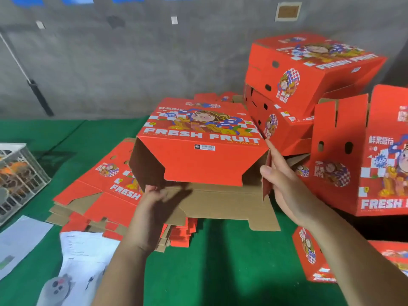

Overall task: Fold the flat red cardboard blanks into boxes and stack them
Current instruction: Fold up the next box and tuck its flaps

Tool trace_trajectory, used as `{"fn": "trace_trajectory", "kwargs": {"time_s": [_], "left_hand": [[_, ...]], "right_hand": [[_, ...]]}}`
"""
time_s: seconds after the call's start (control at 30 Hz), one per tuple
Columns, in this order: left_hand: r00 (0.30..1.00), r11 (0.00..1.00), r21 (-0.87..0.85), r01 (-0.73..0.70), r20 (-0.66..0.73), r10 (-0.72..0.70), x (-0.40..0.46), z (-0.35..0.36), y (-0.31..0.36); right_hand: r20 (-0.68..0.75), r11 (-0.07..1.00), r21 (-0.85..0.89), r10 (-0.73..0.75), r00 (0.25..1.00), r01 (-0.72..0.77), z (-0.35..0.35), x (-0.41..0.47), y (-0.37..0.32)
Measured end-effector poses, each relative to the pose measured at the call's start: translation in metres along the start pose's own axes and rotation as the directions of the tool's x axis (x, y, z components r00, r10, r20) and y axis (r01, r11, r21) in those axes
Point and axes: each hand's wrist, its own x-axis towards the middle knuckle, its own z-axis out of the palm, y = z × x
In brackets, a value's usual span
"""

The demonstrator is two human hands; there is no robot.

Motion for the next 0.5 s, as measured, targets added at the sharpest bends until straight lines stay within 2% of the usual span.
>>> {"fn": "trace_trajectory", "kwargs": {"time_s": [0.03,0.07,0.1,0.17,0.23,0.3,0.33,0.43,0.5], "left_hand": [[1.0,0.995,-0.101,0.019,0.026,-0.017,-0.004,0.001,0.006],[1.0,0.996,-0.088,0.029,0.013,-0.028,-0.008,0.001,0.014],[1.0,0.998,-0.052,0.02,-0.009,-0.02,-0.016,0.0,0.022],[0.992,0.987,0.154,-0.048,-0.11,0.065,-0.018,0.003,0.041],[0.985,0.997,0.044,-0.066,-0.154,0.072,-0.016,-0.002,0.045],[0.986,0.98,-0.195,-0.049,-0.166,0.017,-0.016,-0.002,0.047],[0.983,0.968,-0.245,-0.051,-0.184,0.005,-0.016,-0.004,0.046],[0.988,0.963,-0.267,-0.029,-0.157,-0.013,-0.027,-0.013,0.043],[0.993,0.974,-0.228,-0.006,-0.12,-0.022,-0.028,-0.027,0.037]], "right_hand": [[0.019,0.998,-0.04,-0.038,0.999,0.038,0.001,-0.002,-0.003],[0.026,0.994,-0.083,-0.072,0.997,0.074,0.003,-0.004,-0.006],[0.025,0.985,-0.135,-0.108,0.994,0.11,0.005,-0.006,-0.008],[0.032,0.946,-0.276,-0.167,0.985,0.169,0.013,-0.008,-0.015],[0.052,0.922,-0.342,-0.175,0.983,0.182,0.027,-0.01,-0.02],[0.068,0.949,-0.26,-0.165,0.984,0.178,0.04,-0.01,-0.023],[0.063,0.971,-0.179,-0.15,0.987,0.159,0.046,-0.011,-0.022],[-0.056,0.998,0.032,-0.053,0.997,0.055,0.051,-0.014,-0.022],[-0.122,0.998,0.058,0.01,0.992,-0.003,0.043,-0.015,-0.023]]}}
